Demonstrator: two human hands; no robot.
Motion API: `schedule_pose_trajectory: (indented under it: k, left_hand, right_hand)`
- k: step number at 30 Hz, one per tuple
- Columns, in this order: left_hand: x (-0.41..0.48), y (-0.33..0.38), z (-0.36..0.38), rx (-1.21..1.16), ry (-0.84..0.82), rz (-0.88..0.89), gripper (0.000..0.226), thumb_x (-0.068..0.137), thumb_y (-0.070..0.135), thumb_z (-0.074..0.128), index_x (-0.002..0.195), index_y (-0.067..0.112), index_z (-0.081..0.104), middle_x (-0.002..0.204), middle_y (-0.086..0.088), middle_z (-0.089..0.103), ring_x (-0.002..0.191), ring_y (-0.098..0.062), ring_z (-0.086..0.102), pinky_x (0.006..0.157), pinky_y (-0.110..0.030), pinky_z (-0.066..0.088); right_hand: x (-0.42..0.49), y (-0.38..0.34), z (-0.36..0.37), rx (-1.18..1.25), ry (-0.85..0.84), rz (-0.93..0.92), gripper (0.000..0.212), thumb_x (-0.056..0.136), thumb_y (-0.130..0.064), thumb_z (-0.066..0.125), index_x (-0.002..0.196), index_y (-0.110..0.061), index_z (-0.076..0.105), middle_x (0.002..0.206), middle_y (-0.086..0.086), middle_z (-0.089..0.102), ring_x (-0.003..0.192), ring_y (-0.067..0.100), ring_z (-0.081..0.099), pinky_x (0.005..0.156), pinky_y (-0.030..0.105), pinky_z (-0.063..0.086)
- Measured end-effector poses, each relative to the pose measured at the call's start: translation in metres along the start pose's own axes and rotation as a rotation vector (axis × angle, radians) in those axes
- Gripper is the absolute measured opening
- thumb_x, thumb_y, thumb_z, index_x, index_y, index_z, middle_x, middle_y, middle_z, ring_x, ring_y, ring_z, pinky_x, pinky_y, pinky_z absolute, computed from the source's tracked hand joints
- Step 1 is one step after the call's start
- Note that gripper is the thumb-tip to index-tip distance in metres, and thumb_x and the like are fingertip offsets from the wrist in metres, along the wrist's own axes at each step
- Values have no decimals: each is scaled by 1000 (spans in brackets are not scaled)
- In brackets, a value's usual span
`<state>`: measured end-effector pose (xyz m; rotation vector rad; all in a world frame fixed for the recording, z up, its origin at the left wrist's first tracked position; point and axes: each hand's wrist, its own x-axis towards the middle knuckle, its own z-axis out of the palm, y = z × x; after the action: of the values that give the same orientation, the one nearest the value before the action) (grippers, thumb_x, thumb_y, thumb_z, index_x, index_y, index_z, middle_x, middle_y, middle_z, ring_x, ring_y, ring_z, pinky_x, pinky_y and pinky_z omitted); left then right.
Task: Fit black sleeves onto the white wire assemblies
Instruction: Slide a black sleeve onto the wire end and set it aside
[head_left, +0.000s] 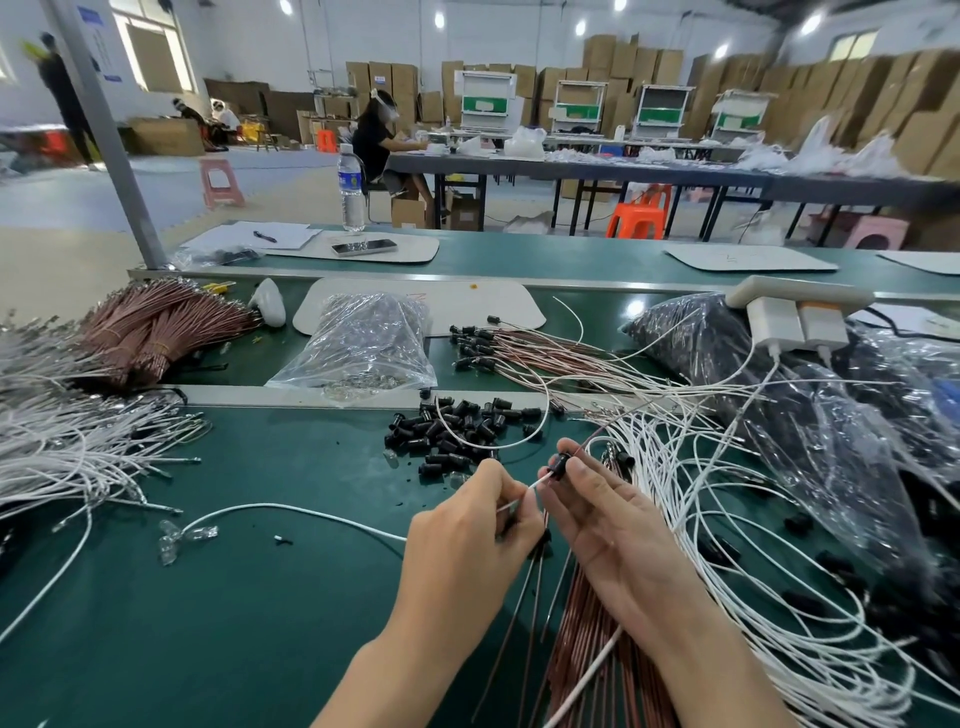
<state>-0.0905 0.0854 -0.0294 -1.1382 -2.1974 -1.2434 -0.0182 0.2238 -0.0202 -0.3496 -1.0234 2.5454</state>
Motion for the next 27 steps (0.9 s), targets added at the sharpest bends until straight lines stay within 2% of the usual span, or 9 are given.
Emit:
schedule_pose_trajectory:
  k: [2,5,9,14,16,21,25,27]
  left_hand:
    - [0,-1,1,33,4,38,26,94,30,68,79,25,47,60,13,51,60,-13,52,44,-23,41]
    - [0,-2,1,20,12,40,23,95,28,68,82,26,48,64,12,54,59,-13,53,45,-25,43]
    - [0,-3,0,-12,12,55,16,97,37,57,85,28,50,68,15,57,59,-11,56,48,-23,44]
    - [0,-1,0,-81,-36,13,16,98,47,50,88,34,51,64,24,53,58,1,54,50,-11,38]
    - [0,-1,0,-102,-55,-4,17,98,50,47,89,36,49,69,25,56,57,1,54,51,-9,35]
    - [0,-2,-1,-62,-59,27,14,95,44,53,86,34,48,72,27,53,59,5,51,52,-9,36]
    - [0,-3,-3,-81,-39,21,12,93,37,59,86,33,51,72,21,50,59,-3,48,52,-12,37]
    - [0,-4,-4,-94,-42,14,11,94,38,58,86,33,52,69,16,48,57,-8,46,51,-13,36]
  right_hand:
    - [0,1,1,1,-12,17,23,80,-7,70,101,-6,80,94,14,75,83,20,74,74,27,61]
    - [0,1,1,-1,-13,26,23,79,-7,70,101,-5,80,93,14,74,82,21,74,75,29,62]
    - [0,0,-1,-1,-27,41,31,81,-8,69,111,2,74,90,14,74,82,21,74,78,30,62]
    - [-1,-1,-1,0,-44,50,26,83,-6,67,105,-1,78,88,13,73,80,19,73,76,28,62]
    - [-1,-1,-1,5,-49,53,26,83,-6,66,105,-1,78,88,13,73,79,19,73,77,28,63]
    - [-3,-2,-2,-15,-62,66,27,83,-8,68,107,-2,78,83,11,71,78,18,71,82,29,61]
    - [-3,-3,-5,-35,-62,108,25,86,-11,68,109,-5,78,81,7,68,76,15,68,76,25,61]
    - [-2,-2,-7,-50,-71,122,27,86,-14,76,111,-6,77,83,7,68,77,15,67,76,25,60]
